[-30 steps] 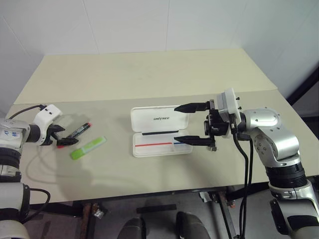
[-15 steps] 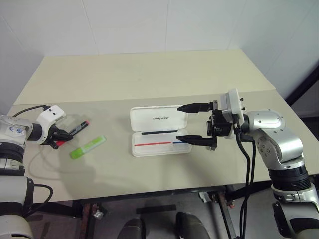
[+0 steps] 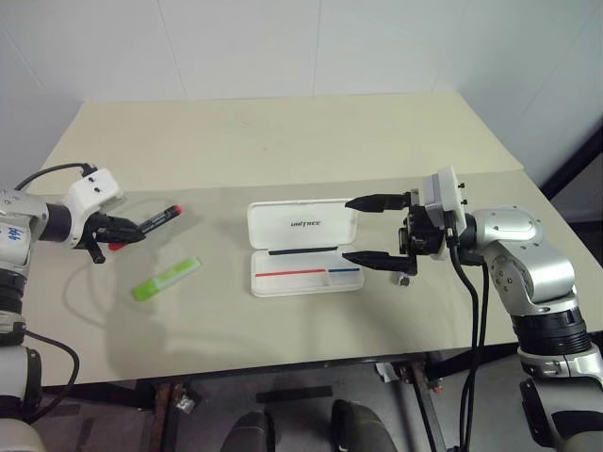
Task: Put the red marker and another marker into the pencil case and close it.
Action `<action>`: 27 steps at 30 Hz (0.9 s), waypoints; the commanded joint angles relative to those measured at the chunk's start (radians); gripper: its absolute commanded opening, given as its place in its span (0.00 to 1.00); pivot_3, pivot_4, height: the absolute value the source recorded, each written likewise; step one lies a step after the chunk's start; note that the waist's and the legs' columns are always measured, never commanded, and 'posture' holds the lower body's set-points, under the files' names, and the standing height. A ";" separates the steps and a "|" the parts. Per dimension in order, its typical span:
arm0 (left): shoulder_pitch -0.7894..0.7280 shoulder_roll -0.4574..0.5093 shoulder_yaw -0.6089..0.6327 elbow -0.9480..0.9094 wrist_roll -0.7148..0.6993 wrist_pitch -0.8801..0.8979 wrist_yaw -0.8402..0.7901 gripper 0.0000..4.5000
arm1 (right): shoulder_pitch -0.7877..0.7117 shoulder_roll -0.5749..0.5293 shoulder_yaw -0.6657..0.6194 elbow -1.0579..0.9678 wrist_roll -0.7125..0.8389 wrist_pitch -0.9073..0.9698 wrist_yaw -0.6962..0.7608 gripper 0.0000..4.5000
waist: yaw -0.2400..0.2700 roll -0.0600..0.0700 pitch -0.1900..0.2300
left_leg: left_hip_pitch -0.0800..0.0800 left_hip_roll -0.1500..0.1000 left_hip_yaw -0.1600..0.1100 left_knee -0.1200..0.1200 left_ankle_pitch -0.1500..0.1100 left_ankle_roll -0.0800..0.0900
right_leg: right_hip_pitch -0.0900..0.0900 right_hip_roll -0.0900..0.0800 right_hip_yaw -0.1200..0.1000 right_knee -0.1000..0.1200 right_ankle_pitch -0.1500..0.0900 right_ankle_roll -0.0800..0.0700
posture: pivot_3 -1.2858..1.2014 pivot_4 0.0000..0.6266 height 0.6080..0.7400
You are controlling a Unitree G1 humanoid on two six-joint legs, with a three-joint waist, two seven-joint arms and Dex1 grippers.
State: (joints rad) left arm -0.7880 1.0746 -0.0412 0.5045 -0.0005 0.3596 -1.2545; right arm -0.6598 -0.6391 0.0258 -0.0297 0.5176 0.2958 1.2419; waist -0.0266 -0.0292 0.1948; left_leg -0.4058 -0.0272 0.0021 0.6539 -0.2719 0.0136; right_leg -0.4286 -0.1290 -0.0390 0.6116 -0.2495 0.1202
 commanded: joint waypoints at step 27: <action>-0.152 -0.436 -0.299 -0.193 -0.020 -0.021 -0.008 0.12 | 0.267 -0.147 -0.194 -0.110 -0.018 -0.020 -0.080 1.00 | 0.028 0.001 0.001 | 0.000 0.000 0.006 0.009 -0.001 0.002 | 0.002 0.002 0.003 0.000 0.001 0.001 | 0.52 0.24 1.00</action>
State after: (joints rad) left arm -0.8998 0.6447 -0.3404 0.2925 -0.0401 0.3726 -1.2684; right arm -0.3975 -0.7695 -0.1290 -0.0858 0.4734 0.2682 1.1737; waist 0.0018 -0.0282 0.1956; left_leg -0.4057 -0.0270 0.0073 0.6631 -0.2729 0.0155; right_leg -0.4268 -0.1273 -0.0362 0.6114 -0.2481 0.1212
